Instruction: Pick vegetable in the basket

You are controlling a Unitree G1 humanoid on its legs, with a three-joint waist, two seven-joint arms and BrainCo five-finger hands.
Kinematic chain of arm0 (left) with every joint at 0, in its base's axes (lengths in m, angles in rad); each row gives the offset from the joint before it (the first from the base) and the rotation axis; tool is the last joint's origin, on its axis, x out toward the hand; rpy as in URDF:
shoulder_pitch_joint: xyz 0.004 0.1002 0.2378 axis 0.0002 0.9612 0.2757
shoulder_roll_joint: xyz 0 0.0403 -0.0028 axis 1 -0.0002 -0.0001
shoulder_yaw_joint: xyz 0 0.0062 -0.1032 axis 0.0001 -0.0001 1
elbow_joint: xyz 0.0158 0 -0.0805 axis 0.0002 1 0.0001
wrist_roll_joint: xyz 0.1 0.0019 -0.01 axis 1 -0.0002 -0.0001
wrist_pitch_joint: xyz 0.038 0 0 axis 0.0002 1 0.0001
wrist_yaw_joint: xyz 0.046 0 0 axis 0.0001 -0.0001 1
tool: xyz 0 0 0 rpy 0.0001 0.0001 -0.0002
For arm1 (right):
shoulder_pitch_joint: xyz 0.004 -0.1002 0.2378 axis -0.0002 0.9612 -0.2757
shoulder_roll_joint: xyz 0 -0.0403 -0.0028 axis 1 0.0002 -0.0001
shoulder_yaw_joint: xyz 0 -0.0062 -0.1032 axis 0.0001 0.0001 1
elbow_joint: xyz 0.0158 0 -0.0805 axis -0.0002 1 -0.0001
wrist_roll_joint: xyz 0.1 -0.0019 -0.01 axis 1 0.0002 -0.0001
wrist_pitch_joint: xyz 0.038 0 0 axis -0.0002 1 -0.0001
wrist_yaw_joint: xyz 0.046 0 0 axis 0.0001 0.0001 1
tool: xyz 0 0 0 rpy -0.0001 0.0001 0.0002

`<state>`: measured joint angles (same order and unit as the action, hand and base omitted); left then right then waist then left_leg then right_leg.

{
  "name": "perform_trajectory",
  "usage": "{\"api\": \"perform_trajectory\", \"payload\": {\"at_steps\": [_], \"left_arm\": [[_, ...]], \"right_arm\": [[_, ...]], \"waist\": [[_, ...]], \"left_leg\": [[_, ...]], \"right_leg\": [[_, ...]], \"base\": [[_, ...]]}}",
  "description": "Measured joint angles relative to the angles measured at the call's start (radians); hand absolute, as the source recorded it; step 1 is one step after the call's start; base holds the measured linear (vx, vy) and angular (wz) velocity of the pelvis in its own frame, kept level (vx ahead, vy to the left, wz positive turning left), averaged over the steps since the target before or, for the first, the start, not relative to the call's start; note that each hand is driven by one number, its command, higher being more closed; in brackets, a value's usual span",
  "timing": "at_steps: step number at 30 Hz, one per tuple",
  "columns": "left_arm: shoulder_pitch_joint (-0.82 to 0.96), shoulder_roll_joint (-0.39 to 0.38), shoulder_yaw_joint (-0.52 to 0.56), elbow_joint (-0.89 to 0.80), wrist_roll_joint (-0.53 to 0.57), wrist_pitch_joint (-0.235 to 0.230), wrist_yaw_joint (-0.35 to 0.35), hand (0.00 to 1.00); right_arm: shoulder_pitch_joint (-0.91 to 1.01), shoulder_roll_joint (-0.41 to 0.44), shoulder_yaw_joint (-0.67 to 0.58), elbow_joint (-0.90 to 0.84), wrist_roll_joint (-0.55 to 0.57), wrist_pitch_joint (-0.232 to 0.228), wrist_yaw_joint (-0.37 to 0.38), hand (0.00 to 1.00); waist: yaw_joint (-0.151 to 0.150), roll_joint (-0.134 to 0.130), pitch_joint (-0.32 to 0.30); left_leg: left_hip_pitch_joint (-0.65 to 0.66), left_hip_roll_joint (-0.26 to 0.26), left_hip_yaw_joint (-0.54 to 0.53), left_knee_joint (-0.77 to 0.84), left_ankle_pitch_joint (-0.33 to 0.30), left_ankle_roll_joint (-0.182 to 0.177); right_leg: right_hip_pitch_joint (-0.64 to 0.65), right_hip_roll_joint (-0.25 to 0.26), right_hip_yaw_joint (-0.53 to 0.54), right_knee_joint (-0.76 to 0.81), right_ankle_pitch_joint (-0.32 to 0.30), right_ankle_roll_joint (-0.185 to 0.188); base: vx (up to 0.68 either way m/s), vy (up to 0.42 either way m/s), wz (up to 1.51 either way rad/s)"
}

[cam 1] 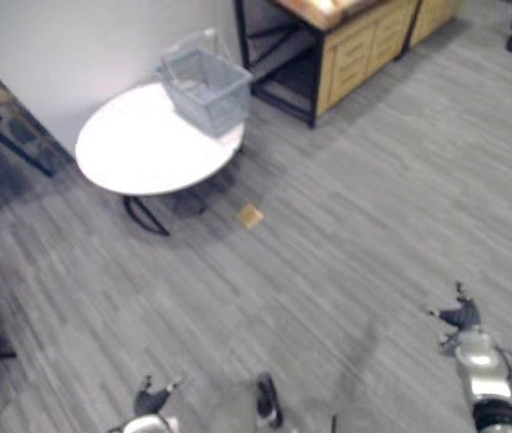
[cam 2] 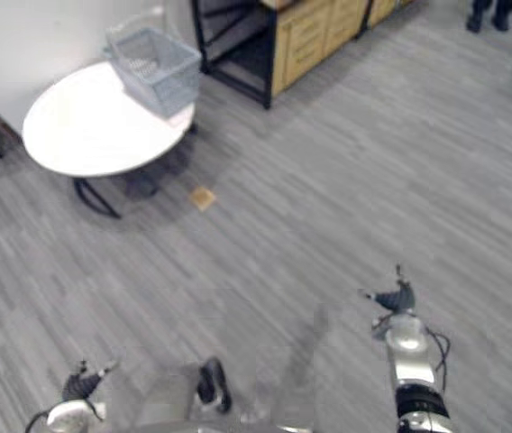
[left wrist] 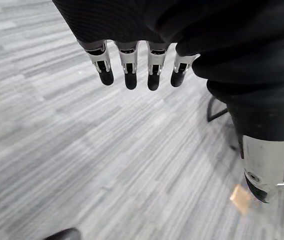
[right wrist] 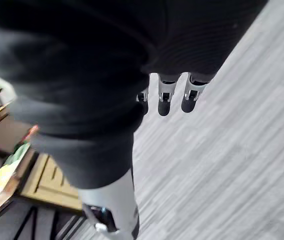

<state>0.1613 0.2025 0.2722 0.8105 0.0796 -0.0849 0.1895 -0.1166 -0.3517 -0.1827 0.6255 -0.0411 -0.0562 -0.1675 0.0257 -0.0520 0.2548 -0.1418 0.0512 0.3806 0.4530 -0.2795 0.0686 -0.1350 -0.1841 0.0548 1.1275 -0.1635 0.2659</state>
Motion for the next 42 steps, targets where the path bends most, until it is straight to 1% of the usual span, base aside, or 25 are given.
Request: {"api": "perform_trajectory", "payload": {"at_steps": [1,3,4,6,8,9,10,12,14,16,18,20,23,25,26,27,29,31,32,33,35,38,39,41,42], "left_arm": [[0.0,-0.002,-0.012,-0.01,0.0,0.0,0.001,0.0],[-0.001,-0.002,-0.029,-0.013,0.0,-0.001,0.001,0.0],[-0.002,-0.002,-0.033,-0.013,0.0,-0.002,0.001,0.0],[-0.016,0.002,-0.034,-0.01,0.0,-0.001,0.001,0.0],[-0.027,0.003,-0.028,-0.01,0.0,-0.001,0.003,0.0],[-0.019,0.006,-0.025,-0.009,0.001,-0.001,0.004,0.0],[-0.01,0.002,-0.033,0.018,0.003,0.0,0.002,0.0],[0.009,-0.024,-0.032,0.031,0.003,0.0,0.002,0.0],[0.044,-0.043,-0.032,0.031,0.002,0.001,0.0,0.0],[0.068,-0.047,-0.031,0.031,0.003,0.002,0.0,0.0],[0.076,-0.046,-0.023,0.03,0.003,0.002,0.0,0.0],[0.082,-0.046,-0.012,0.03,0.003,0.002,0.0,0.0],[0.087,-0.047,0.018,0.031,0.003,0.004,0.0,0.0],[0.08,-0.064,0.018,0.034,0.005,0.007,-0.001,0.0],[0.084,-0.071,0.018,0.04,0.006,0.007,-0.001,0.0],[0.074,-0.069,0.02,0.066,0.009,0.01,-0.002,0.0],[0.074,-0.083,0.017,0.091,0.023,0.013,-0.01,0.0],[0.069,-0.078,0.013,0.102,0.028,0.031,-0.019,0.0],[0.068,-0.077,0.005,0.106,0.033,0.033,-0.02,0.0],[0.068,-0.077,-0.013,0.106,0.046,0.035,-0.019,0.0],[0.06,-0.068,-0.048,0.105,0.053,0.031,-0.019,0.0],[0.006,-0.03,-0.094,0.104,0.055,0.027,-0.022,0.0],[-0.004,-0.022,-0.106,0.105,0.055,0.026,-0.023,0.0],[-0.007,-0.006,-0.12,0.106,0.068,0.02,-0.025,0.0],[-0.007,-0.015,-0.124,0.108,0.08,0.019,-0.026,0.0]], "right_arm": [[-0.004,-0.001,0.015,-0.027,-0.001,0.0,-0.002,0.0],[-0.008,-0.006,0.025,-0.066,-0.002,-0.002,-0.004,0.0],[-0.008,-0.01,0.023,-0.108,-0.016,-0.002,-0.006,0.0],[-0.009,-0.021,0.003,-0.15,-0.041,-0.001,-0.024,0.0],[-0.009,-0.036,-0.05,-0.159,-0.041,0.002,-0.051,0.0],[-0.008,-0.037,-0.053,-0.16,-0.043,0.004,-0.064,0.0],[-0.007,-0.052,-0.051,-0.166,-0.071,0.009,-0.072,0.0],[-0.014,-0.069,-0.044,-0.192,-0.08,0.018,-0.069,0.0],[-0.026,-0.069,-0.039,-0.234,-0.081,0.023,-0.07,0.0],[-0.04,-0.068,-0.016,-0.234,-0.081,0.023,-0.075,0.0],[-0.062,-0.068,0.006,-0.236,-0.081,0.023,-0.079,0.0],[-0.095,-0.071,0.021,-0.237,-0.086,0.023,-0.079,0.0],[-0.127,-0.086,0.044,-0.237,-0.117,0.023,-0.077,0.0],[-0.137,-0.142,0.057,-0.237,-0.126,0.023,-0.081,0.0],[-0.141,-0.155,0.065,-0.237,-0.139,0.023,-0.083,0.0],[-0.145,-0.15,0.07,-0.237,-0.158,0.023,-0.084,0.0],[-0.148,-0.139,0.074,-0.237,-0.207,0.023,-0.08,0.0],[-0.189,-0.14,0.089,-0.235,-0.251,0.025,-0.073,0.0],[-0.211,-0.141,0.104,-0.234,-0.266,0.025,-0.073,0.0],[-0.249,-0.146,0.134,-0.234,-0.277,0.023,-0.073,0.0],[-0.285,-0.165,0.175,-0.236,-0.307,0.019,-0.074,0.0],[-0.296,-0.209,0.188,-0.236,-0.329,0.023,-0.074,0.0],[-0.293,-0.218,0.189,-0.236,-0.349,0.023,-0.073,0.0],[-0.292,-0.225,0.194,-0.236,-0.383,0.025,-0.072,0.0],[-0.295,-0.234,0.203,-0.235,-0.397,0.025,-0.072,0.0]], "waist": [[0.001,0.021,0.002],[-0.011,0.052,0.0],[-0.029,0.077,-0.003],[-0.054,0.083,0.0],[-0.051,0.073,-0.002],[-0.051,0.066,-0.006],[-0.052,0.068,-0.008],[-0.047,0.108,-0.013],[-0.038,0.135,0.005],[-0.014,0.143,0.018],[0.01,0.129,0.025],[0.019,0.124,0.028],[0.02,0.106,0.032],[0.016,0.102,0.025],[0.018,0.11,0.02],[0.024,0.081,0.017],[0.013,0.0,0.017],[0.017,-0.012,0.03],[0.017,-0.004,0.037],[0.015,0.022,0.055],[0.011,0.058,0.057],[0.004,0.048,0.062],[0.001,0.043,0.059],[0.003,0.022,0.064],[0.006,0.051,0.065]], "left_leg": [[0.076,-0.001,-0.036,-0.057,-0.006,-0.008],[0.163,0.005,-0.092,-0.151,0.004,-0.025],[0.225,0.023,-0.147,-0.225,0.014,-0.042],[0.263,0.042,-0.224,-0.263,0.005,-0.061],[0.309,0.08,-0.281,-0.274,-0.031,-0.139],[0.325,0.084,-0.298,-0.265,-0.049,-0.167],[0.336,0.126,-0.339,-0.173,-0.07,-0.183],[0.265,0.193,-0.355,0.021,-0.037,-0.176],[0.1,0.29,-0.36,0.441,0.12,-0.159],[0.018,0.3,-0.312,0.667,0.096,-0.135],[-0.063,0.257,-0.222,0.683,0.083,-0.121],[-0.139,0.222,-0.134,0.544,0.062,-0.127],[-0.17,0.184,0.077,0.157,0.077,-0.115],[-0.154,0.147,0.257,-0.057,0.189,-0.058],[-0.147,0.143,0.267,-0.081,0.22,-0.03],[-0.132,0.112,0.263,-0.06,0.198,0.091],[-0.075,0.027,0.221,-0.025,0.106,0.105],[-0.013,0.01,0.167,0.022,0.045,0.096],[0.012,0.011,0.15,0.023,0.041,0.093],[0.066,0.018,0.116,0.004,0.041,0.092],[0.115,0.032,0.065,-0.047,0.042,0.083],[0.099,0.044,-0.038,-0.076,0.037,-0.005],[0.088,0.047,-0.068,-0.067,0.031,-0.03],[0.069,0.056,-0.118,-0.012,-0.009,-0.101],[0.059,0.089,-0.133,0.007,-0.019,-0.122]], "right_leg": [[-0.058,0.003,-0.05,0.037,-0.043,-0.082],[-0.128,0.005,-0.122,-0.027,-0.086,-0.157],[-0.187,0.014,-0.155,-0.197,-0.105,-0.183],[-0.24,0.008,-0.141,-0.491,-0.076,-0.161],[-0.244,0.005,-0.088,-0.843,0.034,-0.148],[-0.242,0.002,-0.071,-0.859,0.081,-0.121],[-0.252,0.016,-0.077,-0.698,0.129,-0.122],[-0.235,0.043,-0.131,-0.607,0.029,-0.173],[-0.111,0.092,-0.195,-0.601,-0.063,-0.221],[0.029,0.116,-0.216,-0.68,-0.085,-0.251],[0.14,0.116,-0.219,-0.781,-0.087,-0.254],[0.214,0.114,-0.234,-0.863,-0.086,-0.252],[0.326,0.102,-0.278,-0.967,-0.093,-0.222],[0.396,0.093,-0.325,-0.977,-0.137,-0.159],[0.404,0.094,-0.326,-0.951,-0.161,-0.147],[0.396,0.058,-0.324,-0.858,-0.207,-0.127],[0.283,-0.065,-0.318,-0.427,-0.165,-0.088],[0.148,-0.1,-0.261,-0.033,-0.147,-0.07],[0.116,-0.1,-0.257,0.031,-0.154,-0.087],[0.069,-0.1,-0.278,0.063,-0.179,-0.141],[-0.007,-0.1,-0.307,-0.068,-0.207,-0.19],[-0.096,-0.08,-0.217,-0.508,-0.174,-0.16],[-0.098,-0.076,-0.174,-0.639,-0.131,-0.157],[-0.078,-0.075,-0.144,-0.742,0.067,-0.115],[-0.078,-0.048,-0.159,-0.732,0.067,-0.124]], "base": [[0.58,-0.004,0.57],[0.58,-0.063,0.79],[0.59,-0.129,1.07],[0.58,-0.273,1.4],[0.66,-0.434,1.25],[0.66,-0.47,1.14],[0.65,-0.489,0.96],[0.61,-0.475,0.63],[0.59,-0.423,0.41],[0.52,-0.265,0.07],[0.47,-0.171,0.0],[0.49,-0.099,0.08],[0.54,0.0,0.23],[0.62,0.085,0.46],[0.63,0.145,0.25],[0.64,0.162,0.45],[0.75,0.144,0.86],[0.56,0.002,0.75],[0.44,-0.075,0.58],[0.45,-0.107,0.57],[0.28,-0.101,0.71],[0.28,-0.281,1.08],[0.23,-0.371,0.92],[0.26,-0.408,0.7],[0.26,-0.367,0.07]]}}
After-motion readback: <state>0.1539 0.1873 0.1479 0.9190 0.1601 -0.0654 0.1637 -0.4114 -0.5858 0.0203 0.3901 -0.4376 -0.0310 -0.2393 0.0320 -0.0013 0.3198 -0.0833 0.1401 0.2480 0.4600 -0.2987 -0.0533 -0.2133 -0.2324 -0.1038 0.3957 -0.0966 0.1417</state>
